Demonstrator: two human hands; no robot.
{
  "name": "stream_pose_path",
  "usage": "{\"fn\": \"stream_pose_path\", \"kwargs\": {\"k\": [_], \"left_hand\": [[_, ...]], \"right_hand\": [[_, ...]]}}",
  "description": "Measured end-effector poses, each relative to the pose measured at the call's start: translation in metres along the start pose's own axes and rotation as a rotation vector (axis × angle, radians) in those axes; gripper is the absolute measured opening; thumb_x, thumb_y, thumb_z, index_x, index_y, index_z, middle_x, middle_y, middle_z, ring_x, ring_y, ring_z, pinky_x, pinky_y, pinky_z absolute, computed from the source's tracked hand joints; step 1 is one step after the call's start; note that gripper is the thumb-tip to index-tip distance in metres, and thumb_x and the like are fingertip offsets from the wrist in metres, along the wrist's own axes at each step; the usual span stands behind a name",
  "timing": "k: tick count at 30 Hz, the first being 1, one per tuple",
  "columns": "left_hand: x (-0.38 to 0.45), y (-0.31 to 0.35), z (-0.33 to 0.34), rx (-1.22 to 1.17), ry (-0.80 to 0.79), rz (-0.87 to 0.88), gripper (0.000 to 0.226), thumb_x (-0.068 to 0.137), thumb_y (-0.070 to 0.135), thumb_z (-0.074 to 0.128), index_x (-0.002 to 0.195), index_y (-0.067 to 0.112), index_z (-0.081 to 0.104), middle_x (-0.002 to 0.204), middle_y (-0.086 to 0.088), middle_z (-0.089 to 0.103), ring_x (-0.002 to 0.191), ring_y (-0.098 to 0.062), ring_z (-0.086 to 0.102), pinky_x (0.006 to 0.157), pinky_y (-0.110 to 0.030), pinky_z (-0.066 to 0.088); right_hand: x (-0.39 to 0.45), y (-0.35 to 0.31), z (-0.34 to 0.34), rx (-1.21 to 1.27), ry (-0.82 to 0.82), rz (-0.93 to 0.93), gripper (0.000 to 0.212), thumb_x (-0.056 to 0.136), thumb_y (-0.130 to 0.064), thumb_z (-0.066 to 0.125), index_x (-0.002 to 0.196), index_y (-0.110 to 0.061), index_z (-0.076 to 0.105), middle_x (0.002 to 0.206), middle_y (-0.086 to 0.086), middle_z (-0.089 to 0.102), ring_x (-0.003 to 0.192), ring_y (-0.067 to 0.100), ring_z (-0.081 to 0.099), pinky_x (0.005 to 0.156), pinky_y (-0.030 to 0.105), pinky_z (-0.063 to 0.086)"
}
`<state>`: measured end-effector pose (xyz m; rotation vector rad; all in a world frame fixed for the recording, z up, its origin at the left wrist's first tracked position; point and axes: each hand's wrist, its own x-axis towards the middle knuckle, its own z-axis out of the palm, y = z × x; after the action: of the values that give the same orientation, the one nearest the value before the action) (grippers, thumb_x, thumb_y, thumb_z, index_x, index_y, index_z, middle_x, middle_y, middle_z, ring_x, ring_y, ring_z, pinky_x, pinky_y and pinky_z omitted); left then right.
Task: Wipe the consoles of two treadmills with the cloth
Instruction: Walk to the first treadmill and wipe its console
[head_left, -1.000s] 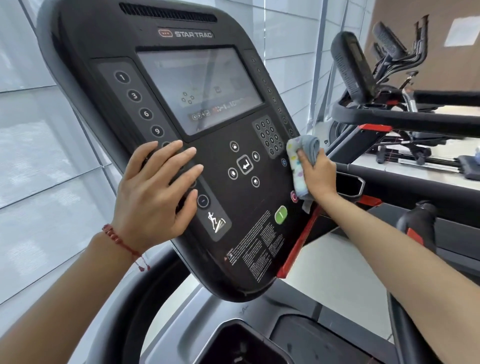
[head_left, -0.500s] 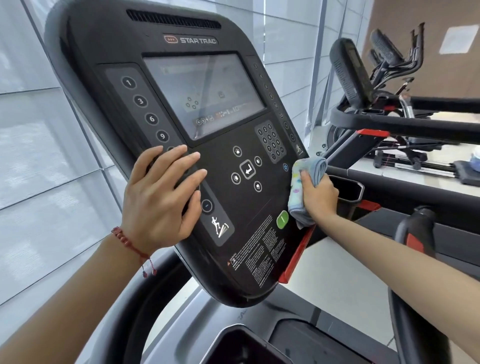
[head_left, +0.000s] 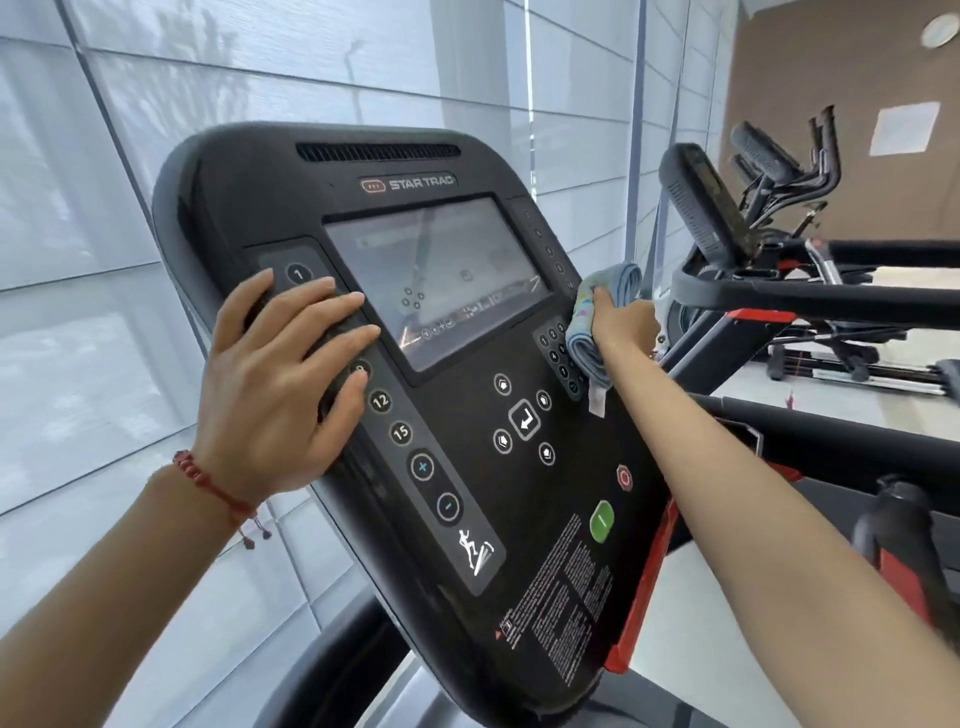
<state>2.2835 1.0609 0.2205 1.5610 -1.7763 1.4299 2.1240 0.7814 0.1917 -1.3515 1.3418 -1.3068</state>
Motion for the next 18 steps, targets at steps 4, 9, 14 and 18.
{"fn": "stream_pose_path", "kwargs": {"k": [4,9,14,18], "left_hand": [[-0.001,0.003,0.000,-0.029,0.018,-0.010,0.038,0.087,0.021,0.042,0.100,0.003,0.072,0.115,-0.015,0.064,0.111,-0.034,0.055,0.105,-0.050,0.028],[-0.001,0.003,0.000,-0.037,0.018,-0.006,0.038,0.087,0.022,0.041,0.099,0.002,0.072,0.114,-0.016,0.065,0.111,-0.035,0.056,0.105,-0.050,0.029],[-0.001,0.002,0.000,-0.027,0.006,-0.005,0.040,0.088,0.022,0.039,0.101,0.003,0.072,0.116,-0.015,0.064,0.113,-0.034,0.056,0.105,-0.050,0.029],[-0.002,0.001,0.001,-0.026,0.019,0.003,0.040,0.087,0.021,0.039,0.100,0.002,0.072,0.116,-0.015,0.064,0.112,-0.034,0.056,0.105,-0.049,0.029]], "right_hand": [[0.013,-0.031,0.014,-0.008,-0.017,-0.072,0.050,0.091,-0.039,0.052,0.120,0.001,0.051,0.127,0.018,0.056,0.116,0.035,0.053,0.088,0.034,0.043],[0.022,-0.073,0.034,-0.008,-0.061,-0.171,0.051,0.090,-0.040,0.053,0.121,0.001,0.050,0.128,0.017,0.055,0.117,0.033,0.053,0.086,0.032,0.043],[0.029,-0.105,0.050,0.010,-0.118,-0.272,0.052,0.087,-0.043,0.056,0.116,-0.001,0.053,0.121,0.015,0.059,0.110,0.031,0.057,0.080,0.032,0.044],[0.036,-0.084,0.044,-0.003,-0.120,-0.311,0.050,0.087,-0.044,0.056,0.110,0.000,0.059,0.113,0.016,0.063,0.106,0.031,0.059,0.075,0.029,0.042]]}}
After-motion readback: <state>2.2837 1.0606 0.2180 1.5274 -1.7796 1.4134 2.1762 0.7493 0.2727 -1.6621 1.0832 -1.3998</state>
